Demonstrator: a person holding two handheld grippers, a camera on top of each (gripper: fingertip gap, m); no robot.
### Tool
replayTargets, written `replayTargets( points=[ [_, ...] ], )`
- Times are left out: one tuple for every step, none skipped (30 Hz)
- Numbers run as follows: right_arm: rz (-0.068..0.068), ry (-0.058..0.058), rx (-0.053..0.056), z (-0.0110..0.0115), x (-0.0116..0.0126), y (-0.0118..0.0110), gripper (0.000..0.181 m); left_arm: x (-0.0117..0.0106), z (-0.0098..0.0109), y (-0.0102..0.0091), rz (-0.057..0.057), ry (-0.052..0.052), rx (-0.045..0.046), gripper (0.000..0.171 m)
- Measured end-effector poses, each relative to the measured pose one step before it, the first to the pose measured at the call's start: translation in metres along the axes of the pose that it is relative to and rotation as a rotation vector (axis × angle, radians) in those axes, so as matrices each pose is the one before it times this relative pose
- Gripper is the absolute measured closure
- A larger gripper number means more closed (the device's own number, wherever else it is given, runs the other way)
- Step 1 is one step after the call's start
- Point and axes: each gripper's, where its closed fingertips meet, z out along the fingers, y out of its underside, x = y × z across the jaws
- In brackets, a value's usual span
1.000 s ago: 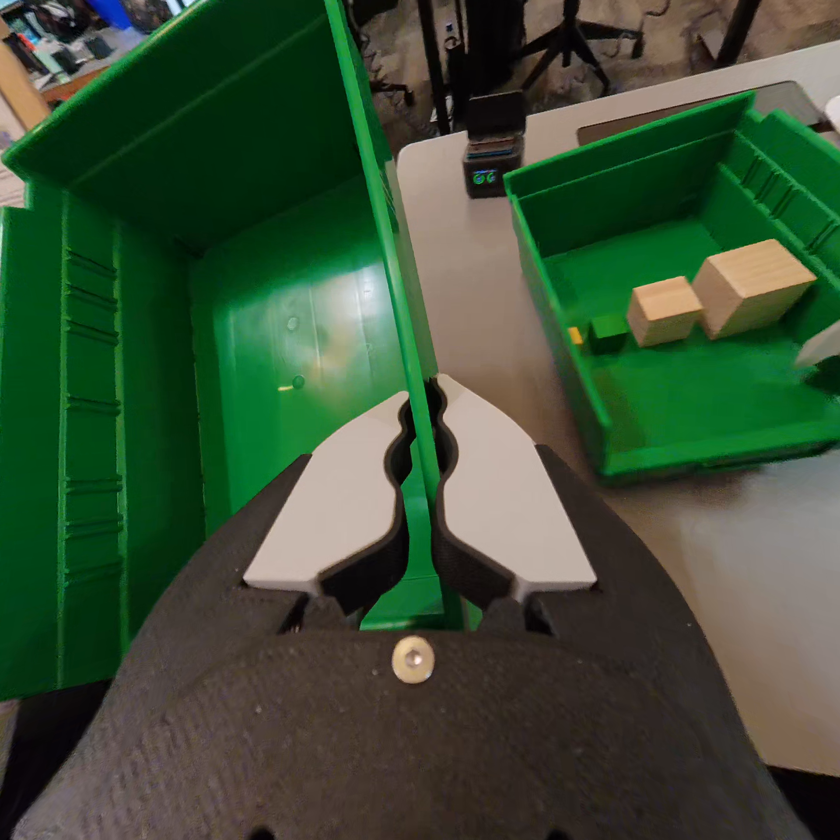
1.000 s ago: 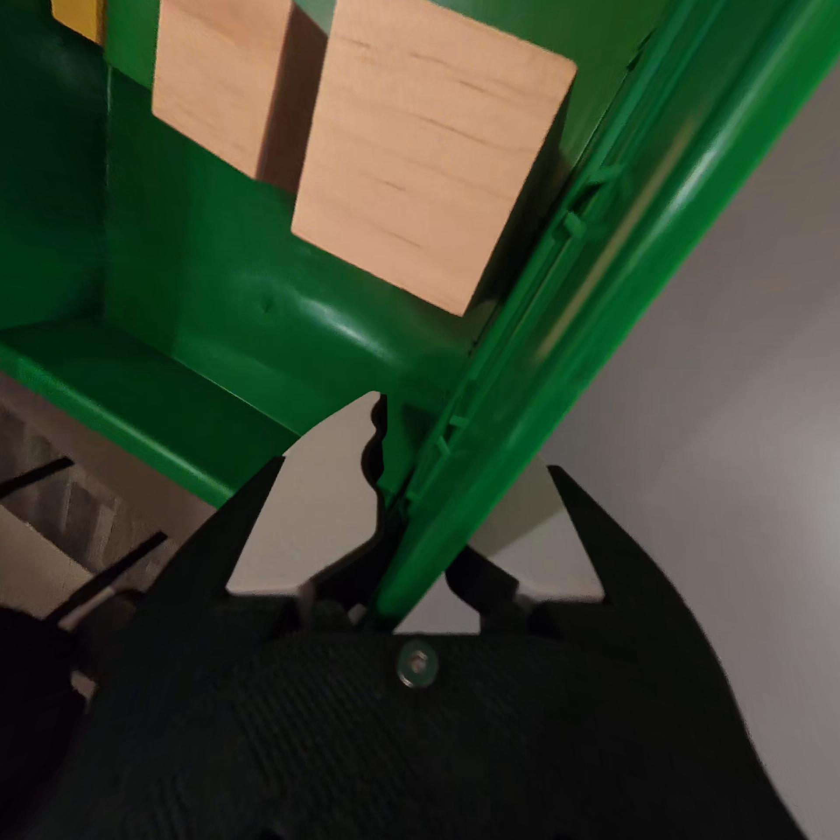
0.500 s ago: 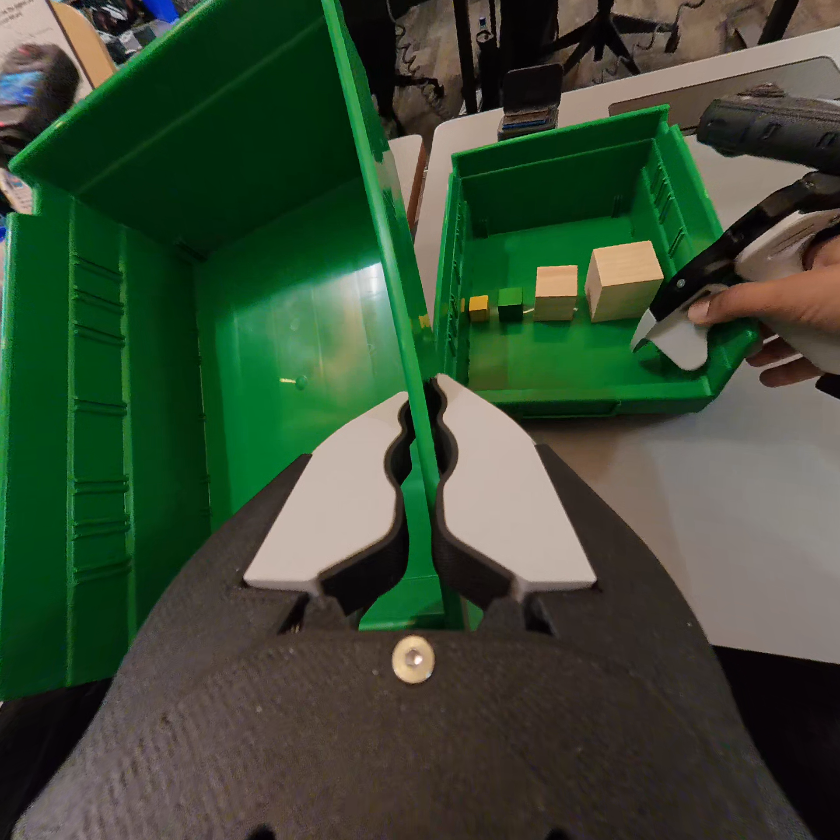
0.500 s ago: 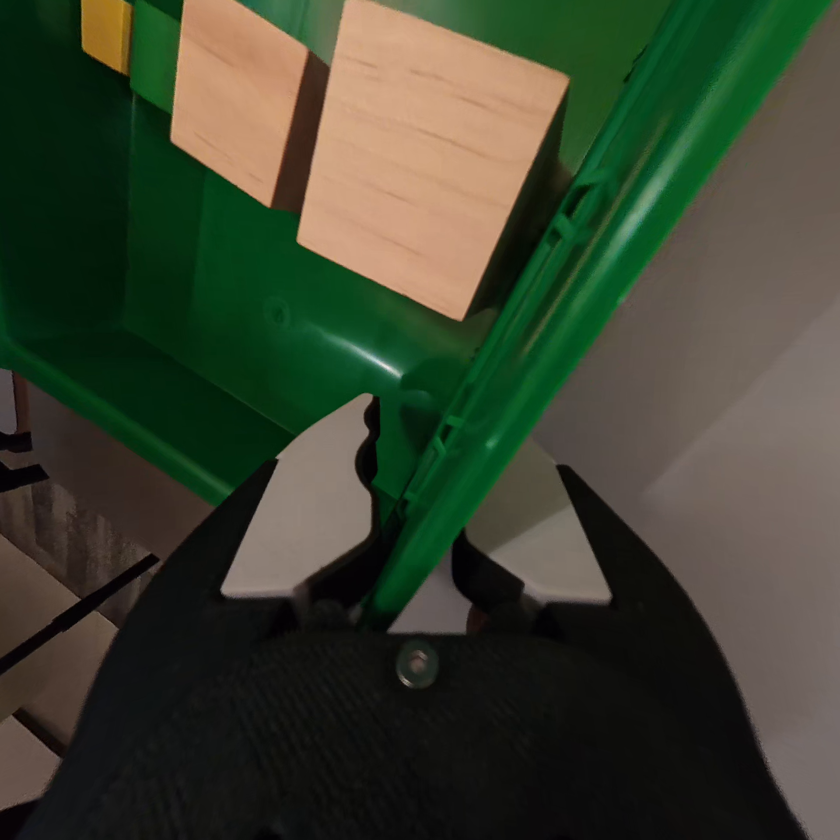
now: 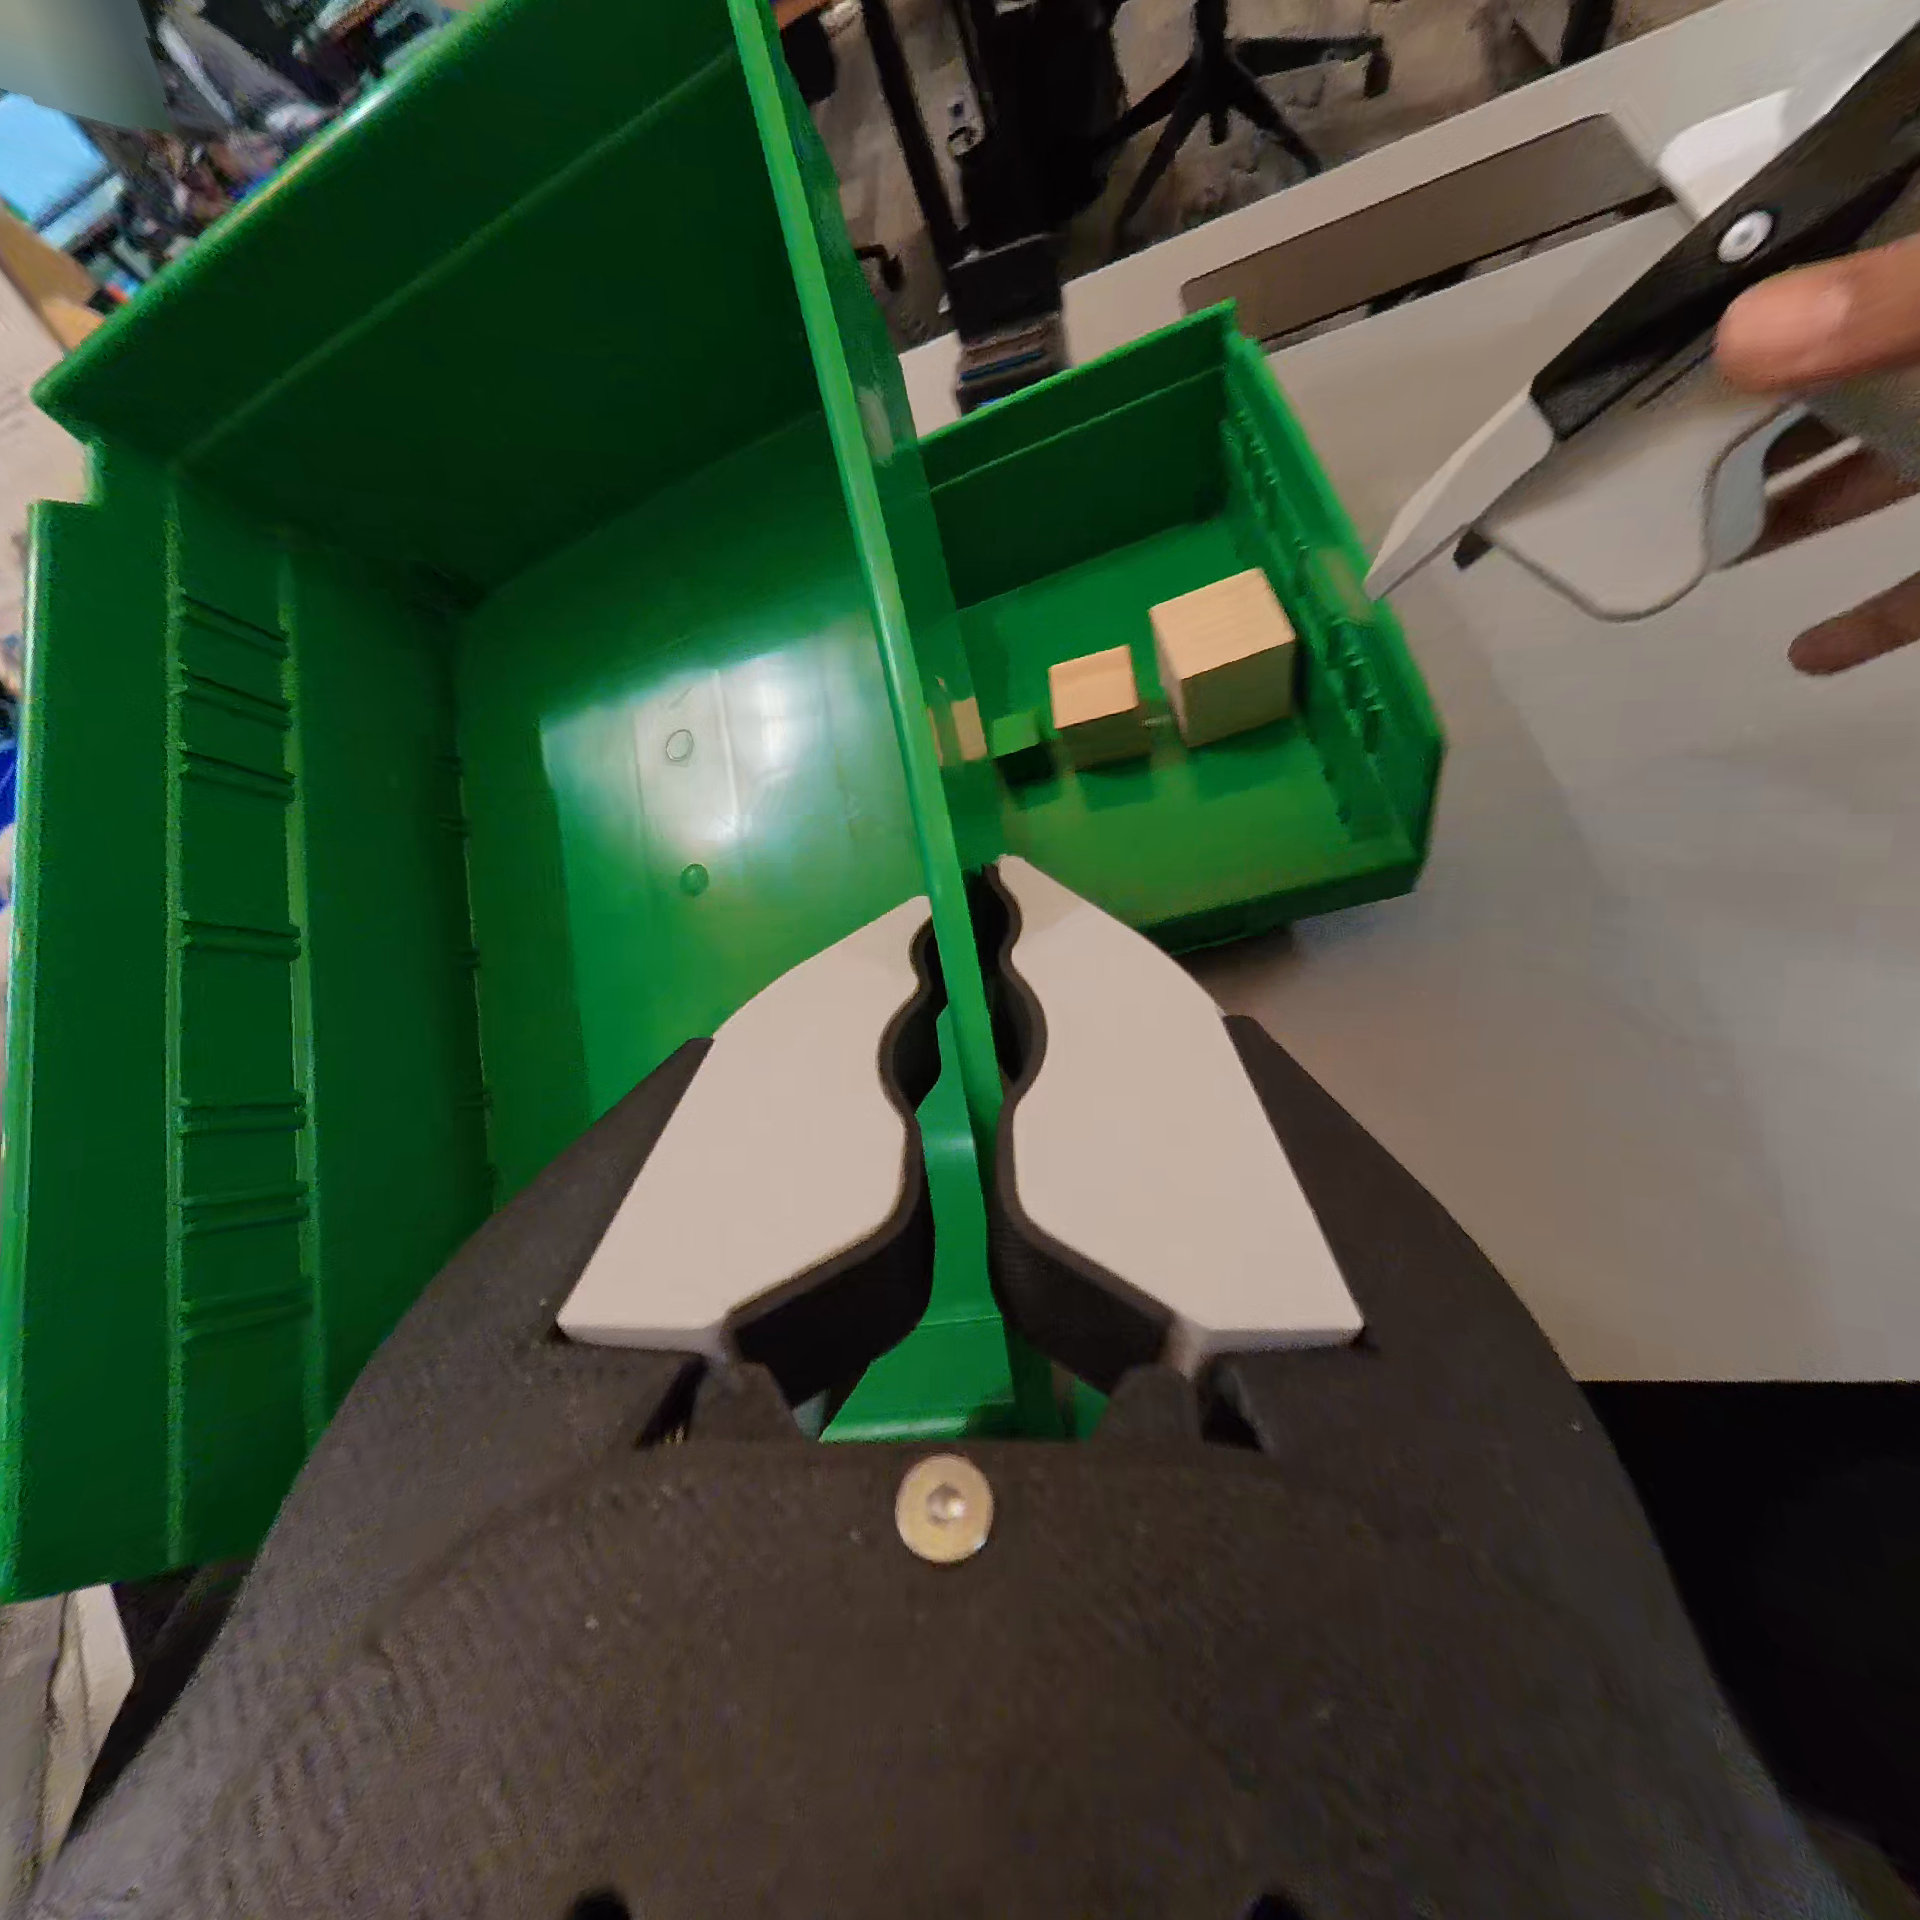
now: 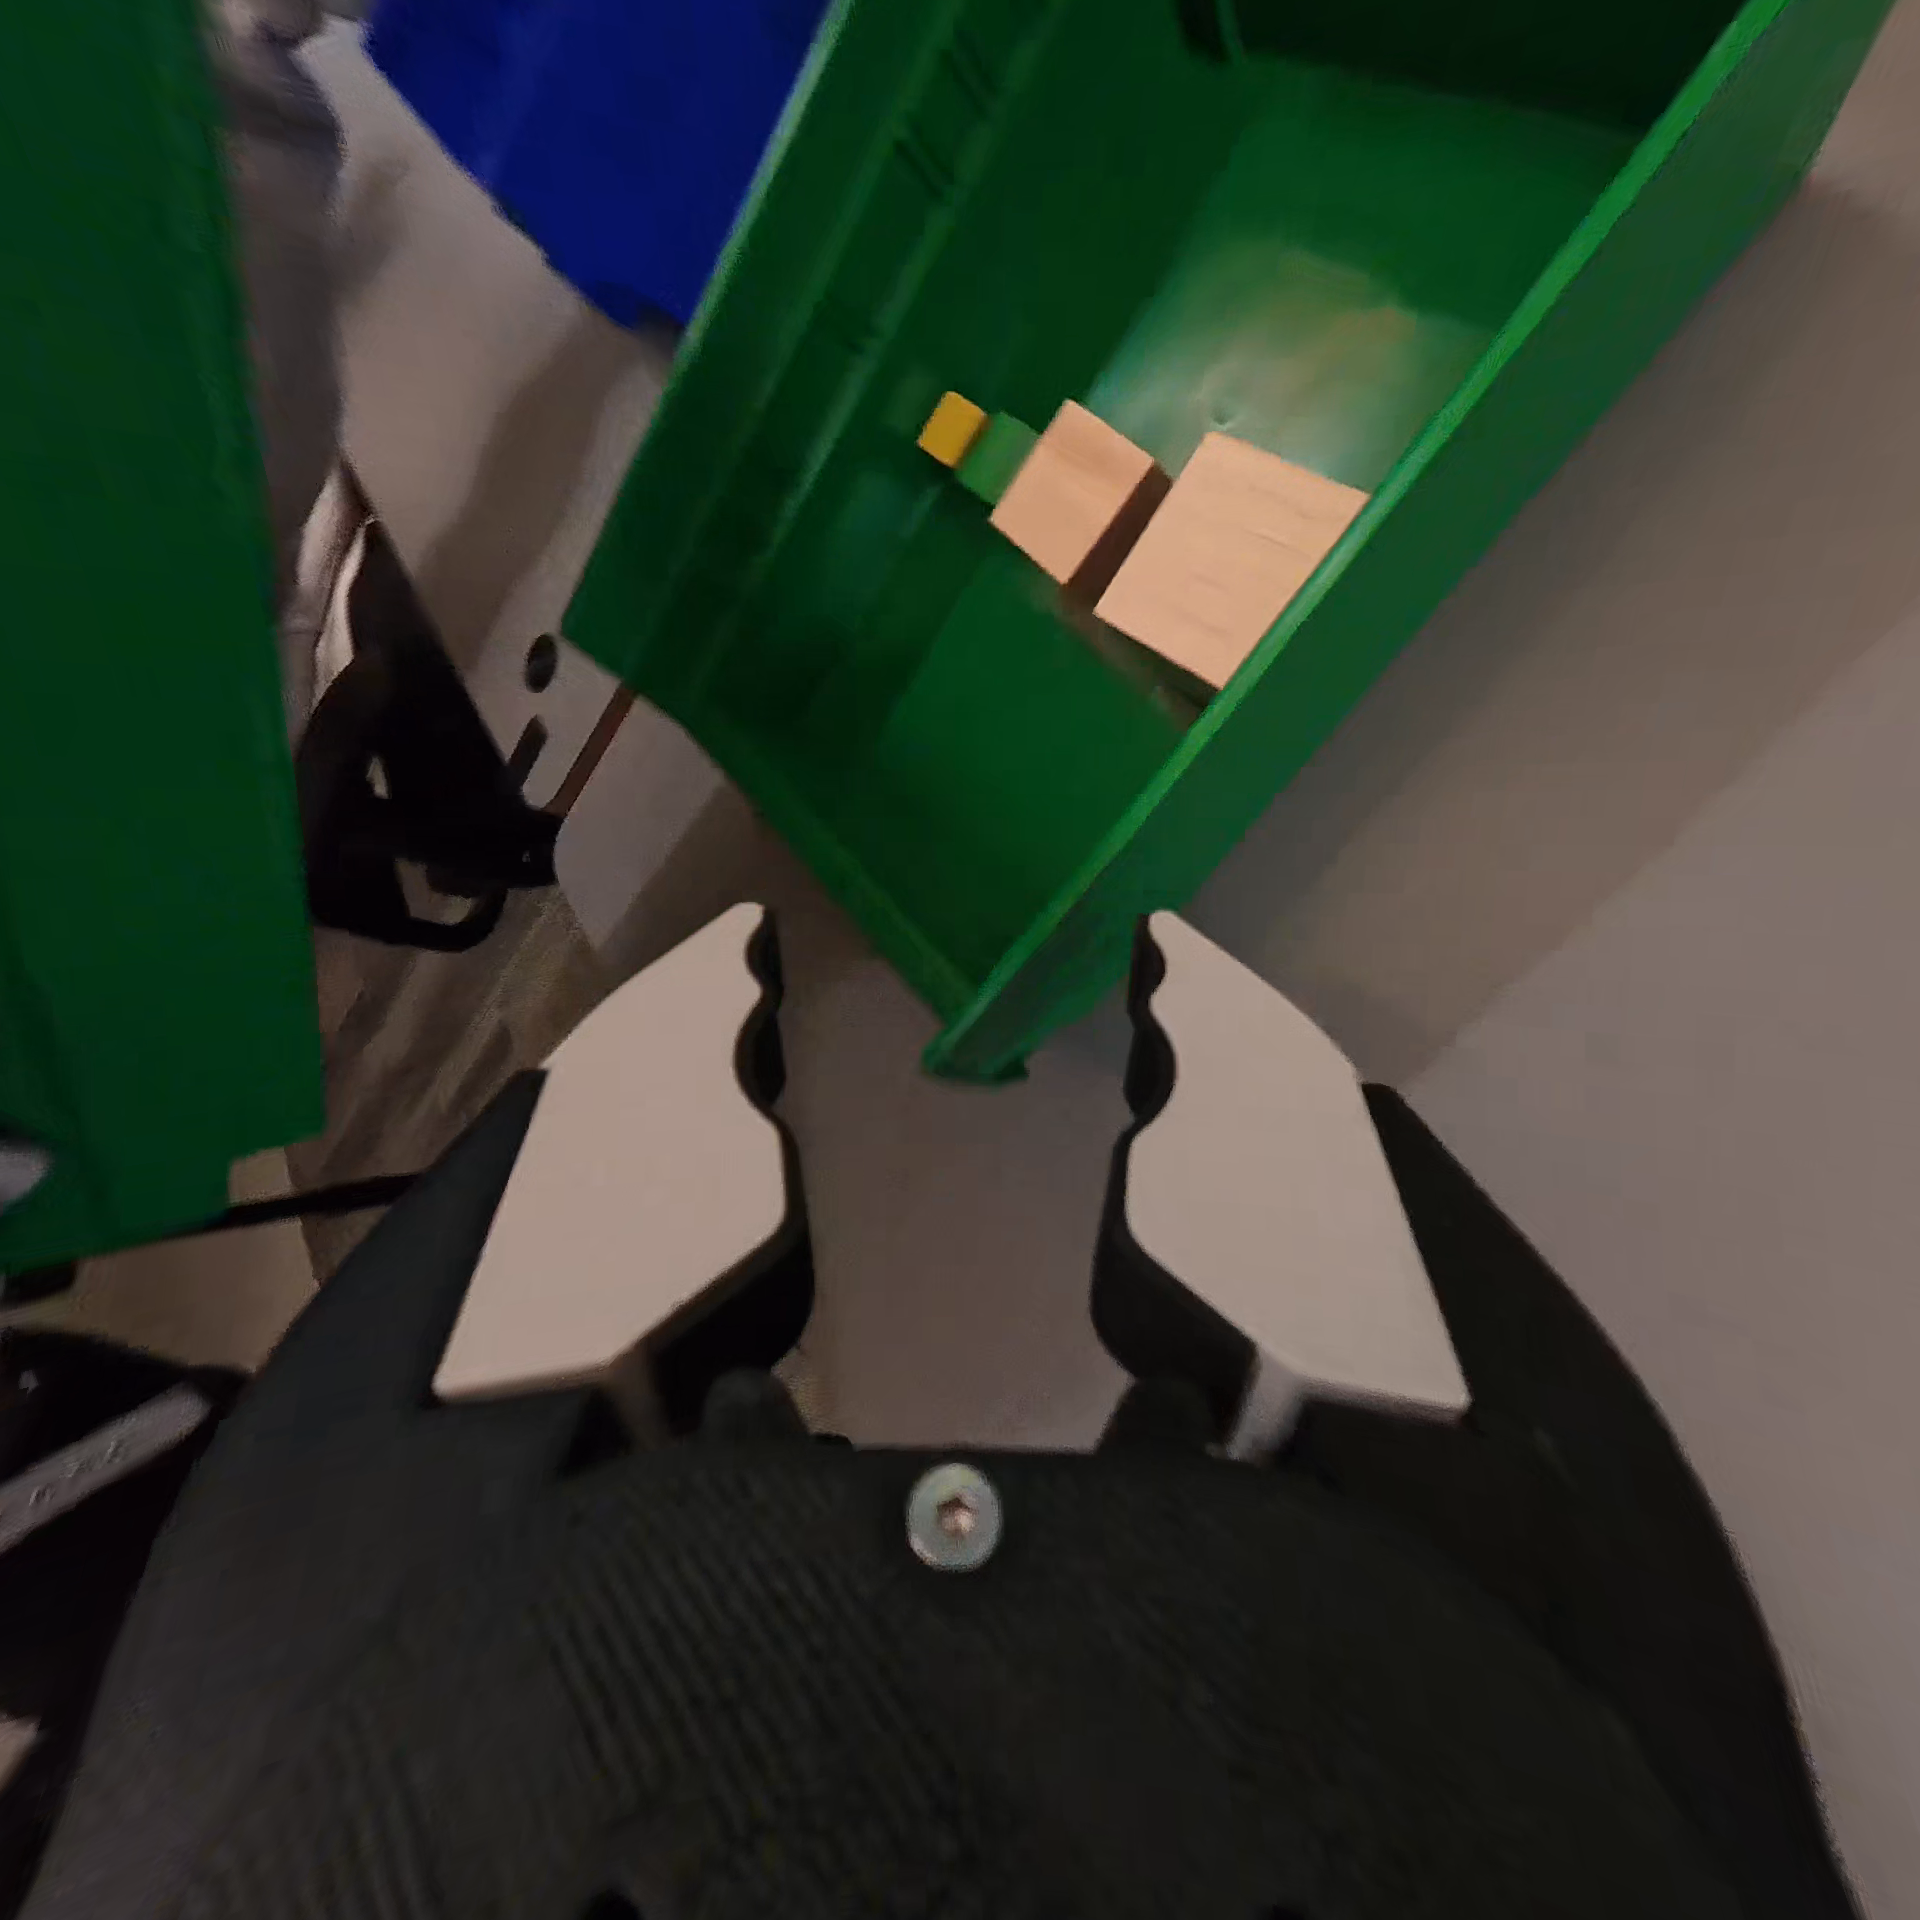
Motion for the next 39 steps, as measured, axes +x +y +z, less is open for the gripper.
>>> replayTargets(
  points=[
    [-0.0343, -0.0056, 0.0197, -0.01829, -0.00156, 0.00430, 0.114, 0.01066, -0.00255, -0.00609, 0.0165, 0.0193, 0.01028, 0.163],
    [-0.0357, -0.0005, 0.0258, -0.01948, 0.00072, 0.00572, 0.115, 0.01216, -0.00257, -0.00621, 0.0169, 0.0250, 0.00997, 0.163],
    [-0.0377, 0.0033, 0.0248, -0.02035, 0.00283, 0.00824, 0.115, 0.01360, -0.00212, -0.00593, 0.0192, 0.0285, 0.00757, 0.163],
    [-0.0339, 0.0115, 0.0242, -0.02096, 0.00561, 0.01060, 0.113, 0.01547, -0.00127, -0.00558, 0.0225, 0.0325, 0.00490, 0.163],
    [-0.0243, 0.0194, 0.0263, -0.02093, 0.00831, 0.01248, 0.112, 0.01698, -0.00023, -0.00521, 0.0262, 0.0375, 0.00259, 0.163],
    [-0.0146, 0.0223, 0.0256, -0.02075, 0.01060, 0.01459, 0.112, 0.01798, 0.00115, -0.00547, 0.0232, 0.0427, 0.00401, 0.163],
    [-0.0084, 0.0263, 0.0220, -0.02040, 0.01257, 0.01675, 0.112, 0.01892, 0.00210, -0.00615, 0.0219, 0.0450, 0.00945, 0.163],
    [-0.0087, 0.0285, 0.0203, -0.01984, 0.01409, 0.01808, 0.112, 0.01996, 0.00343, -0.00594, 0.0192, 0.0495, 0.00938, 0.163],
    [-0.0078, 0.0328, 0.0181, -0.01897, 0.01581, 0.01915, 0.111, 0.02118, 0.00479, -0.00560, 0.0174, 0.0538, 0.00519, 0.163],
    [-0.0049, 0.0444, 0.0141, -0.01847, 0.01787, 0.01982, 0.112, 0.02156, 0.00616, -0.00528, 0.0224, 0.0510, 0.00070, 0.163],
    [-0.0065, 0.0536, 0.0188, -0.01758, 0.01957, 0.01922, 0.113, 0.02154, 0.00761, -0.00567, 0.0225, 0.0482, -0.00241, 0.163],
    [-0.0007, 0.0562, 0.0140, -0.01644, 0.02020, 0.01950, 0.113, 0.02185, 0.00886, -0.00610, 0.0192, 0.0494, -0.00402, 0.163],
    [0.0079, 0.0505, 0.0046, -0.01497, 0.01947, 0.02013, 0.114, 0.02088, 0.01000, -0.00705, 0.0124, 0.0458, -0.00146, 0.163],
    [0.0174, 0.0394, 0.0022, -0.01389, 0.01778, 0.01958, 0.115, 0.01988, 0.01140, -0.00821, 0.0073, 0.0409, 0.00644, 0.163],
    [0.0243, 0.0313, 0.0086, -0.01340, 0.01618, 0.01756, 0.115, 0.01778, 0.01280, -0.00830, 0.0203, 0.0255, 0.00437, 0.163],
    [0.0264, 0.0265, 0.0164, -0.01358, 0.01494, 0.01530, 0.115, 0.01430, 0.01365, -0.00975, 0.0313, 0.0009, 0.00538, 0.163],
    [0.0264, 0.0276, 0.0233, -0.01398, 0.01445, 0.01289, 0.115, 0.01452, 0.01378, -0.00937, 0.0212, 0.0157, -0.00924, 0.163],
    [0.0239, 0.0318, 0.0314, -0.01418, 0.01404, 0.00965, 0.117, 0.01359, 0.01326, -0.01052, 0.0134, 0.0221, -0.01260, 0.163],
    [0.0223, 0.0259, 0.0261, -0.01424, 0.01187, 0.00690, 0.118, 0.01119, 0.01284, -0.01209, 0.0131, 0.0164, -0.00476, 0.163],
    [0.0202, 0.0112, 0.0255, -0.01396, 0.00849, 0.00359, 0.118, 0.01018, 0.01271, -0.01331, 0.0094, 0.0184, 0.00609, 0.163],
    [0.0266, 0.0057, 0.0351, -0.01335, 0.00645, 0.00020, 0.118, 0.01037, 0.01267, -0.01362, 0.0044, 0.0236, 0.00849, 0.163],
    [0.0302, 0.0004, 0.0446, -0.01239, 0.00474, -0.00146, 0.118, 0.01020, 0.01316, -0.01308, 0.0120, 0.0209, 0.00343, 0.163],
    [0.0316, 0.0023, 0.0437, -0.01067, 0.00419, -0.00166, 0.118, 0.00933, 0.01426, -0.01277, 0.0189, 0.0146, 0.00024, 0.163],
    [0.0295, 0.0077, 0.0277, -0.00865, 0.00403, -0.00032, 0.117, 0.00924, 0.01502, -0.01266, 0.0198, 0.0113, -0.00038, 0.163],
    [0.0156, 0.0037, 0.0094, -0.00659, 0.00211, 0.00115, 0.117, 0.00976, 0.01543, -0.01183, 0.0193, 0.0143, -0.00387, 0.163],
    [0.0005, -0.0016, -0.0024, -0.00494, 0.00011, 0.00241, 0.116, 0.00922, 0.01568, -0.01077, 0.0206, 0.0139, -0.00710, 0.163],
    [-0.0033, -0.0011, -0.0088, -0.00365, -0.00110, 0.00384, 0.117, 0.00892, 0.01552, -0.00949, 0.0207, 0.0145, -0.01151, 0.163],
    [-0.0069, -0.0093, -0.0154, -0.00265, -0.00346, 0.00541, 0.119, 0.00899, 0.01497, -0.00916, 0.0174, 0.0142, -0.01078, 0.163],
    [-0.0104, 0.0003, -0.0232, -0.00212, -0.00270, 0.00651, 0.119, 0.00829, 0.01427, -0.00897, 0.0148, 0.0106, -0.00894, 0.163],
    [-0.0194, 0.0203, -0.0216, -0.00248, -0.00032, 0.00623, 0.118, 0.00713, 0.01349, -0.00875, 0.0085, 0.0095, -0.00687, 0.163],
    [-0.0288, 0.0292, -0.0145, -0.00290, 0.00104, 0.00491, 0.118, 0.00660, 0.01265, -0.00850, 0.0012, 0.0113, -0.00260, 0.163],
    [-0.0251, 0.0364, -0.0129, -0.00309, 0.00285, 0.00469, 0.117, 0.00619, 0.01163, -0.00816, 0.0002, 0.0104, 0.00000, 0.163],
    [-0.0145, 0.0341, -0.0111, -0.00302, 0.00376, 0.00439, 0.117, 0.00578, 0.01061, -0.00745, -0.0008, 0.0106, 0.00052, 0.163],
    [-0.0026, 0.0226, -0.0070, -0.00272, 0.00337, 0.00397, 0.117, 0.00576, 0.00975, -0.00692, -0.0028, 0.0134, 0.00136, 0.163],
    [0.0111, 0.0097, -0.0043, -0.00276, 0.00255, 0.00370, 0.117, 0.00556, 0.00902, -0.00667, -0.0093, 0.0154, 0.00509, 0.163],
    [0.0213, 0.0023, -0.0004, -0.00271, 0.00205, 0.00299, 0.117, 0.00504, 0.00838, -0.00624, -0.0085, 0.0107, 0.00662, 0.163],
    [0.0213, 0.0000, 0.0045, -0.00298, 0.00165, 0.00199, 0.117, 0.00274, 0.00733, -0.00581, 0.0079, -0.0092, 0.00587, 0.163],
    [0.0168, 0.0032, 0.0074, -0.00292, 0.00171, 0.00133, 0.117, 0.00348, 0.00705, -0.00490, 0.0049, -0.0029, -0.00080, 0.163],
    [0.0100, 0.0079, 0.0041, -0.00275, 0.00165, 0.00163, 0.117, 0.00371, 0.00708, -0.00400, 0.0000, 0.0005, -0.00406, 0.163]
  ],
)
